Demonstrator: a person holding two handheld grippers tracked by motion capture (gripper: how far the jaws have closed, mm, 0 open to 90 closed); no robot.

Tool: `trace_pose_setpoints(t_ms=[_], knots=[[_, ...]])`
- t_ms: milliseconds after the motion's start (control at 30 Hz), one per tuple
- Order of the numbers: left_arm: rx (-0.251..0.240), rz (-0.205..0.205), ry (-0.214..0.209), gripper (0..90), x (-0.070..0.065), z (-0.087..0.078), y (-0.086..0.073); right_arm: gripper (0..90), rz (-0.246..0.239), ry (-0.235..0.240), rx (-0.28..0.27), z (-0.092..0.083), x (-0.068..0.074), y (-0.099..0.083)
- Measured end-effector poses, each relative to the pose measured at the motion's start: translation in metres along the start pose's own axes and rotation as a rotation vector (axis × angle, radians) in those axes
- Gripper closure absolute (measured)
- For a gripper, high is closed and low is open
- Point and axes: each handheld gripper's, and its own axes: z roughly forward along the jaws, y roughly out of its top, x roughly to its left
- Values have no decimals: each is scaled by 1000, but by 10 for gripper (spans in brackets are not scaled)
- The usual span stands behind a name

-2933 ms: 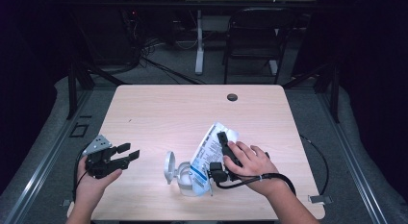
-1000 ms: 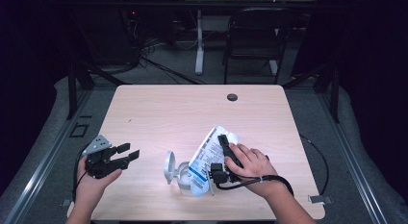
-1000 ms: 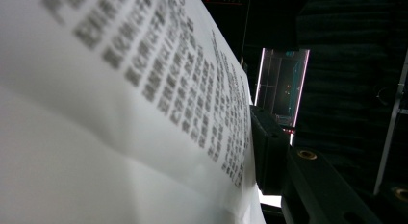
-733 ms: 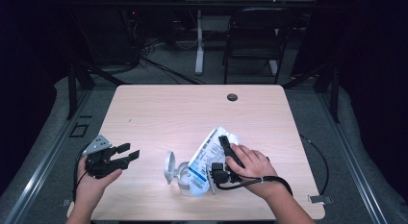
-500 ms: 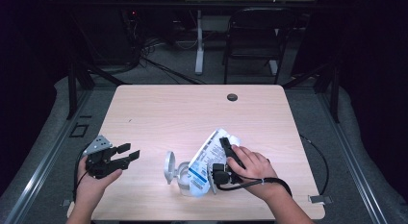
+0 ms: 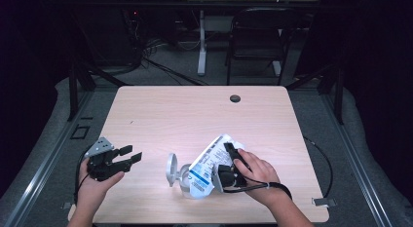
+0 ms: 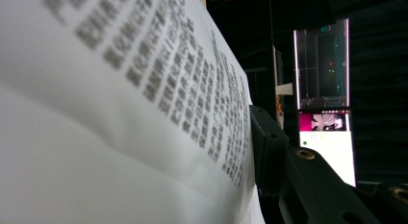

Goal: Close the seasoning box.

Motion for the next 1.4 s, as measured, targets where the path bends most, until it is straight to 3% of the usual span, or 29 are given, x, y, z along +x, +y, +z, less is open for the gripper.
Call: trace_pose_setpoints(t_ms=[333, 467, 700, 767, 967, 1267, 1400], knots=[[-1, 3, -2, 497, 0, 1, 0, 705, 134, 52, 6, 0, 1, -5], [-1, 3, -1, 496, 0, 1, 0, 715, 218, 83, -9, 2, 4, -8], [-2, 0, 0, 497, 0, 0, 0, 719, 285, 123, -5, 2, 8, -9], [1, 0, 1, 497, 0, 0, 0, 720, 332, 139, -19, 2, 10, -10], [-2, 3, -2, 497, -1, 0, 0, 719, 398, 183, -17, 2, 10, -13], [0, 4, 1, 496, -1, 0, 0, 719, 581, 246, -33, 3, 13, -24], [-1, 3, 1, 496, -1, 0, 0, 719, 705, 278, -48, 5, 10, -31]])
